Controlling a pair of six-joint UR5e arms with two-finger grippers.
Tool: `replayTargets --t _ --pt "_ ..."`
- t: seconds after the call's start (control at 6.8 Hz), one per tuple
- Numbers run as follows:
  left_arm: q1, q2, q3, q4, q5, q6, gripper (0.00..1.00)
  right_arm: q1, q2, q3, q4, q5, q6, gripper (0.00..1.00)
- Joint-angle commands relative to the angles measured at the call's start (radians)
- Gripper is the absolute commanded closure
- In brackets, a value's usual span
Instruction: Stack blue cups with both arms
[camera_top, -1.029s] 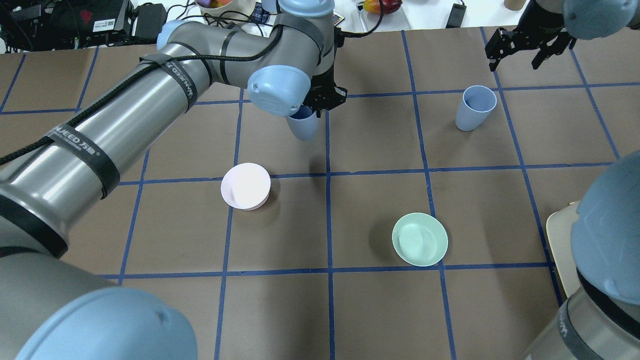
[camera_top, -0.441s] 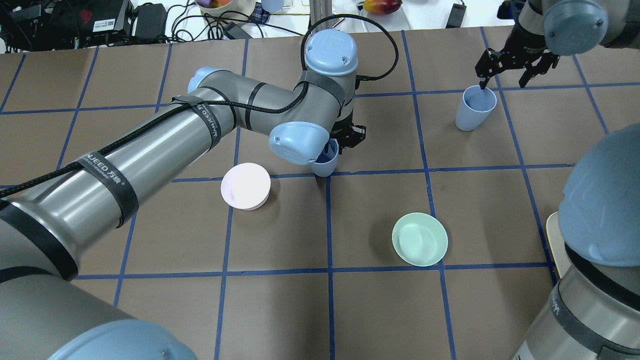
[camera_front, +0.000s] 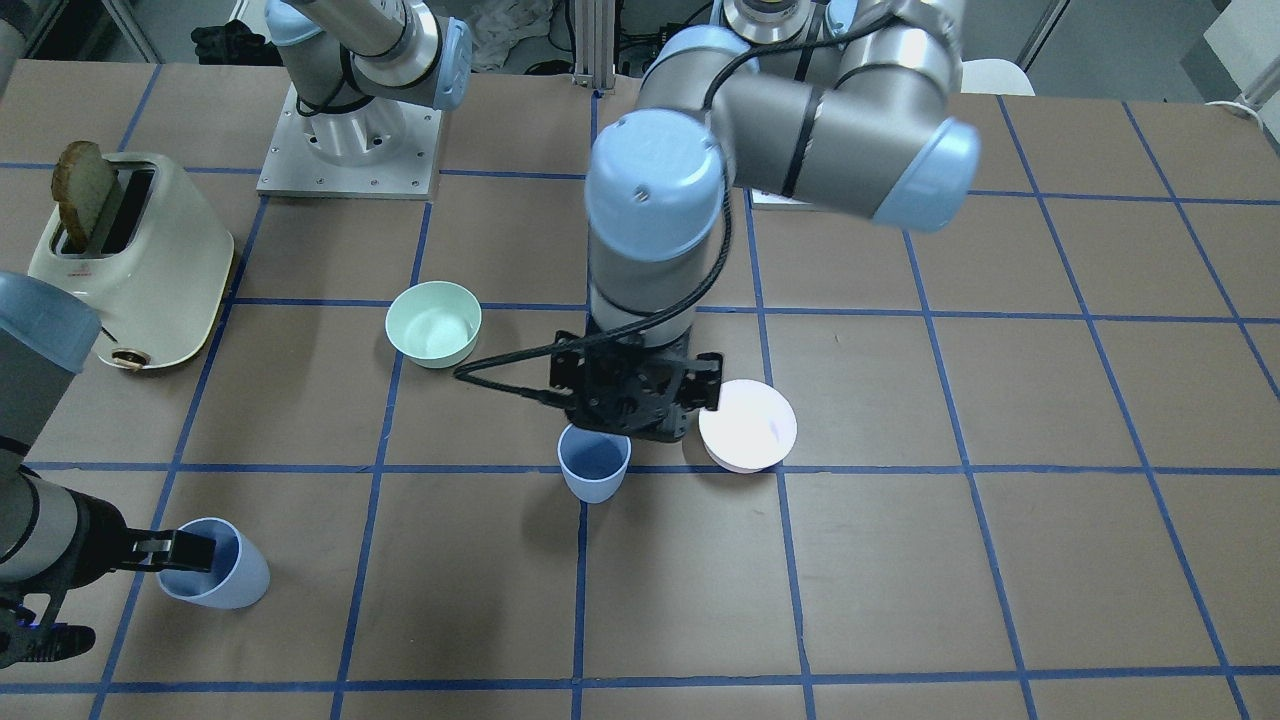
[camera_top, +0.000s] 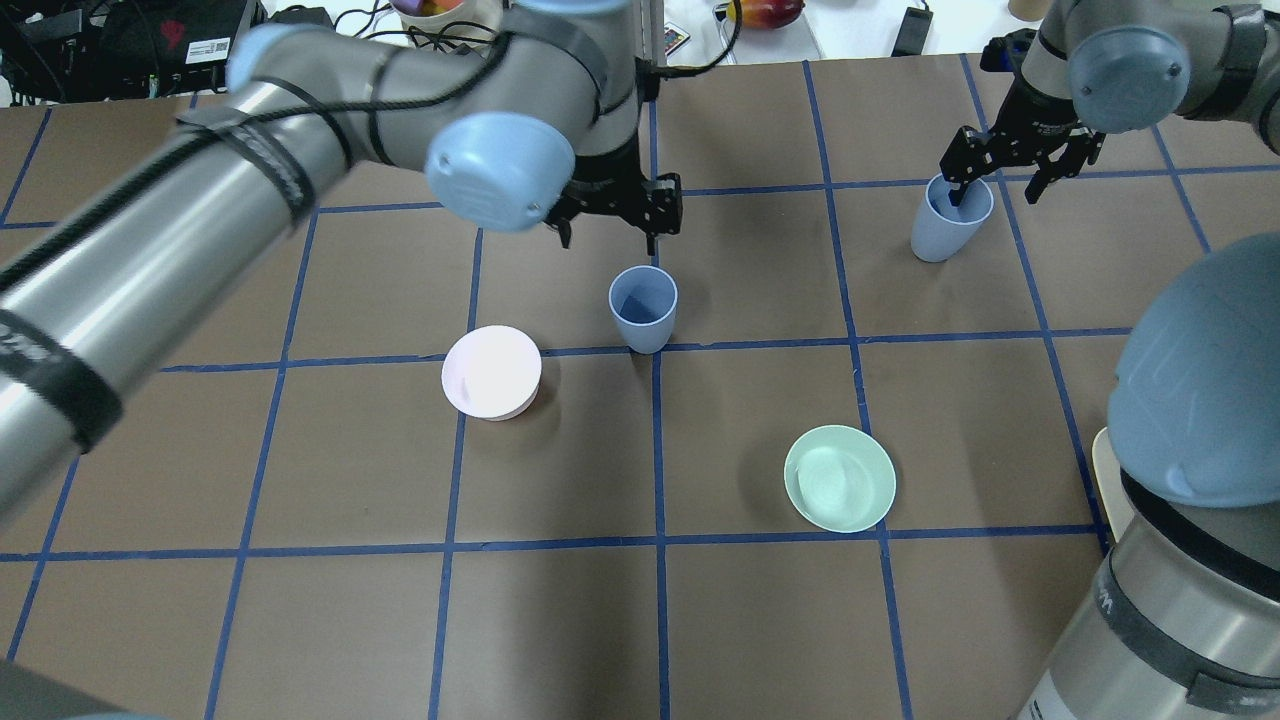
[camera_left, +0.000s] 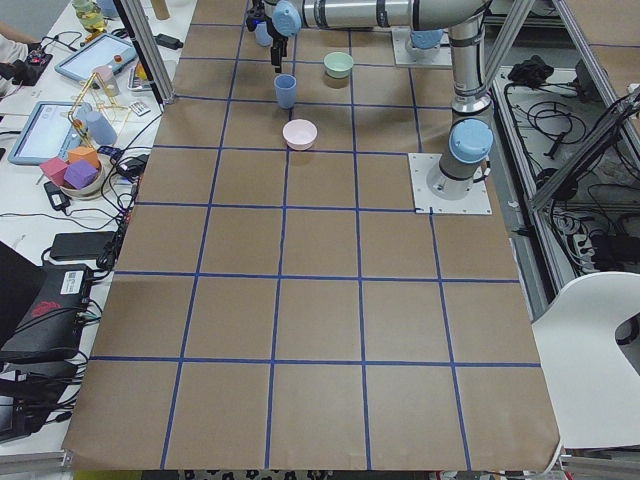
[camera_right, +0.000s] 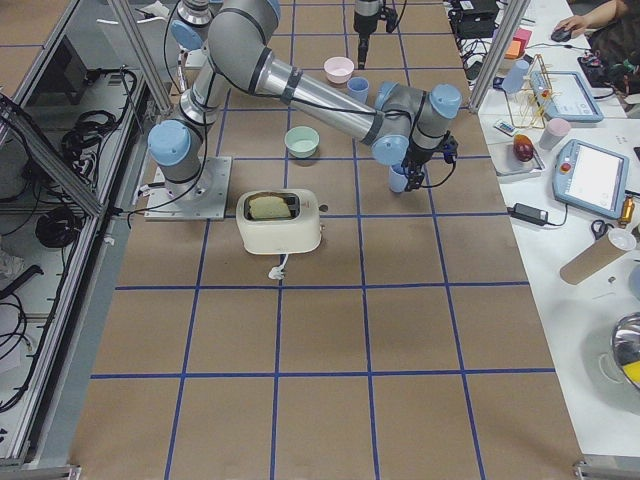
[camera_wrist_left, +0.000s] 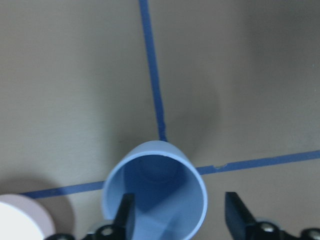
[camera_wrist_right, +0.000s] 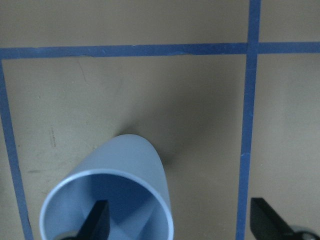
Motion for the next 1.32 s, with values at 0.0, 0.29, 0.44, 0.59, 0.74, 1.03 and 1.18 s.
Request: replayTargets --t 0.0,0.29,0.44,0.59,0.74,1.03,1.18 --pt "0.147 0.137 0.07 -0.159 0.007 0.108 0.0 0.0 0.001 0.036 -0.007 0.003 0.004 0.06" --pt "0.192 0.276 -0.09 -0.162 0.007 0.035 0.0 0.0 0.003 0.034 -0.007 0.003 0.01 0.78" --pt "0.198 0.333 -0.233 -0.044 0.007 0.033 0.0 0.0 0.001 0.028 -0.005 0.002 0.01 1.0" --pt "0.212 0.367 -0.286 0.118 0.011 0.06 0.0 0.0 0.0 0.018 -0.001 0.003 0.015 1.0" --pt "0.248 0.362 -0.247 0.053 0.004 0.089 0.0 0.0 -0.002 -0.001 0.003 0.0 0.025 1.0" --pt "0.27 0.319 -0.162 -0.084 -0.009 0.11 0.0 0.007 -0.031 -0.067 0.114 0.003 0.091 1.0" --pt "0.268 0.326 -0.165 -0.092 -0.007 0.11 0.0 0.03 -0.069 -0.103 0.224 0.058 0.214 1.0"
